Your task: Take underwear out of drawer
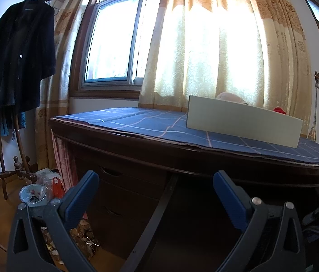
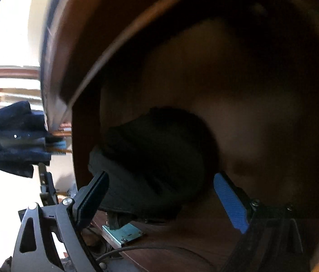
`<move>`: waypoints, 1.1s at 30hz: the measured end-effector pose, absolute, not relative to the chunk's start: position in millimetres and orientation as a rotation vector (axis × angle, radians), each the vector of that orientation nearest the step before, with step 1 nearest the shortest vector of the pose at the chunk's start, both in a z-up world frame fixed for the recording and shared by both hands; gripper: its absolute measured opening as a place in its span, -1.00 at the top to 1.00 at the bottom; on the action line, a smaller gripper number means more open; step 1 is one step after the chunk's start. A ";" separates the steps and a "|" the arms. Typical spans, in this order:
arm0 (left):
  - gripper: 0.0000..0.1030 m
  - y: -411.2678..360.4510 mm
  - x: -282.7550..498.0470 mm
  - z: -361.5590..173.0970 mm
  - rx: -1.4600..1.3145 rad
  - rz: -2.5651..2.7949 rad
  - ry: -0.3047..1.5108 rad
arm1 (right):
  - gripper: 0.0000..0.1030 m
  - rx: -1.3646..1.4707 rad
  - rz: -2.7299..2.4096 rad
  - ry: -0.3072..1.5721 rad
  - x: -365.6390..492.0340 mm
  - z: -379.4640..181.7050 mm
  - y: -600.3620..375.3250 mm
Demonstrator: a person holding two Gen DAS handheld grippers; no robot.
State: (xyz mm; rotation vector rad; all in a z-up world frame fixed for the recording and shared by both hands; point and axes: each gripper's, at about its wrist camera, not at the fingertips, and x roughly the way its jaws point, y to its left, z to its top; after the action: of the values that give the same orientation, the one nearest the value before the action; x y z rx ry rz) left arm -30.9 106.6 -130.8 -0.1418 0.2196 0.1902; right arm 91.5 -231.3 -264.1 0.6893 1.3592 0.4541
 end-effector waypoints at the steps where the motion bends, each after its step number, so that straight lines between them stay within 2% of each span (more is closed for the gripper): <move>1: -0.99 106.8 -30.8 -130.9 -0.142 0.189 0.220 | -0.85 0.684 0.446 1.395 91.0 -270.1 -222.4; 5: -0.99 107.2 -31.4 -130.9 -0.142 0.187 0.219 | -0.85 0.851 0.467 1.487 87.6 -299.6 -204.8; 6: -0.99 107.3 -31.1 -131.0 -0.142 0.187 0.219 | -0.93 0.888 0.474 1.494 88.0 -304.2 -200.8; 11: -0.99 107.0 -30.8 -130.6 -0.143 0.182 0.217 | -0.91 0.867 0.403 1.436 89.0 -295.8 -188.2; 12: -0.99 107.0 -30.3 -130.2 -0.143 0.182 0.217 | -0.72 0.839 0.395 1.404 88.4 -291.9 -185.4; 13: -0.99 106.9 -30.1 -130.3 -0.143 0.182 0.217 | -0.44 0.804 0.401 1.377 89.0 -287.5 -181.8; 14: -0.99 107.0 -30.1 -130.2 -0.142 0.182 0.217 | -0.29 0.791 0.414 1.361 90.5 -284.2 -178.7; 16: -0.99 107.0 -30.0 -130.2 -0.142 0.182 0.217 | -0.04 0.763 0.437 1.321 87.8 -274.7 -173.3; 19: -0.99 107.0 -30.0 -130.3 -0.142 0.182 0.216 | 0.14 0.716 0.476 1.253 84.1 -261.4 -169.3; 23: -0.99 107.1 -30.1 -130.3 -0.143 0.182 0.217 | 0.23 0.641 0.512 1.177 74.0 -242.0 -165.7; 33: -0.99 107.0 -30.3 -130.3 -0.142 0.183 0.217 | 0.27 0.455 0.571 0.968 44.5 -173.1 -182.1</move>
State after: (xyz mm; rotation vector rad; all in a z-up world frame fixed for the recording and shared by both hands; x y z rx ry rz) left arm -30.3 107.0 -130.3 -0.1425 0.2171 0.1833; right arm 44.5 -182.1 -173.1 0.4550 0.9684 0.5711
